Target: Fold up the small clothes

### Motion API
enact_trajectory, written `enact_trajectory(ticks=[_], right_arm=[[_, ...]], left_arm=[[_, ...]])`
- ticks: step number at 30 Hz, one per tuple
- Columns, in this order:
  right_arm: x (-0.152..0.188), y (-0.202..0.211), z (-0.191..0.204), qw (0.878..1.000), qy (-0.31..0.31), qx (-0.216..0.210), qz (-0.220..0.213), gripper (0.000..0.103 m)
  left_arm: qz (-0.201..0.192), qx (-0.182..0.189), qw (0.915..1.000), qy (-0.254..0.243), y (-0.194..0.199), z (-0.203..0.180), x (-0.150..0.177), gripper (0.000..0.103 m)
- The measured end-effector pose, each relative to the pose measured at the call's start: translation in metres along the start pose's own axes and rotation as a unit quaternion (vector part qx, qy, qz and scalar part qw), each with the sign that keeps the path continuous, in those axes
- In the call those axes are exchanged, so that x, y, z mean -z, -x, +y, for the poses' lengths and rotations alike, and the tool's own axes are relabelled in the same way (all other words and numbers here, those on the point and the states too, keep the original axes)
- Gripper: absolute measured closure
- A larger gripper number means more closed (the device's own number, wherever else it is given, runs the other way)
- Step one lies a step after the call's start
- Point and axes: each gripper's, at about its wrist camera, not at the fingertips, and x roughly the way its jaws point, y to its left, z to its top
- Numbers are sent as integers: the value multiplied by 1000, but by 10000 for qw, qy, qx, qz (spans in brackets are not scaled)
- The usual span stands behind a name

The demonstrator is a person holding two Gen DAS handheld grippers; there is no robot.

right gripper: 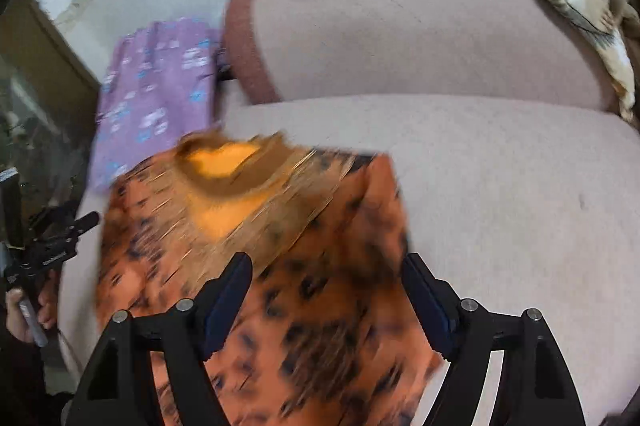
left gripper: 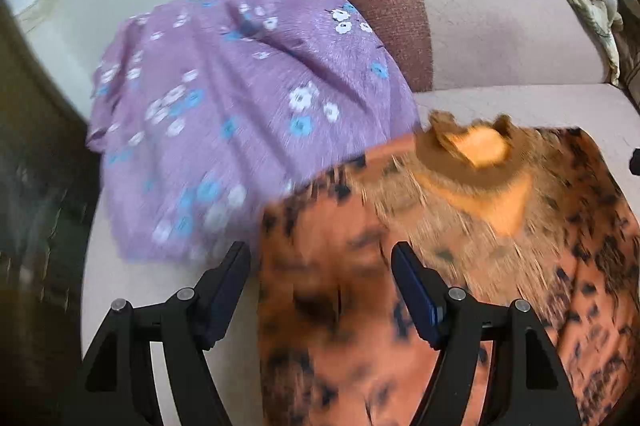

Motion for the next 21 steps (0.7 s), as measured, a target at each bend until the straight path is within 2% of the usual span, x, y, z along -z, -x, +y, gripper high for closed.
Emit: enact_trajectory(ticks=[3,7,8,10,12,13,15,16,18,21], right_arm=[[-28,-33,-16,9999,-97,61,126,27],[-55,-81,-35,9993,-201,131,291,47],[-59,-90,-35,9992,-156,136,332,50],[-63,-105,-36,9989,-113,173,415,51],[-61,-118,-34,9983,-53,166,551,59],[-59,-119,-31,9983,43,319,476,67],[-57,-117,-27,9985,155,345,398,81],[-57,-117,-27,9985,156,354,384,89],[-53,-111,-27,9985,159,415,313,92],[-54,-92,-27,9990,109,402,177,93]], left_arm=[[-16,182,9997,-173,-34,2,-22,29],[49,378,9989,-279,-65,-2,-40,34],[102,329,9986,-405,-71,-6,-41,38],[180,434,9971,-597,-79,-13,-39,53],[136,467,9963,-708,-81,-18,-36,69],[99,504,9960,-731,-81,-19,-33,74],[36,525,9964,-659,-79,-20,-30,94],[24,579,9961,-669,-75,-21,-28,97],[-84,500,9961,-722,-63,-22,-23,98],[-8,601,9969,-510,-43,-13,-18,100]])
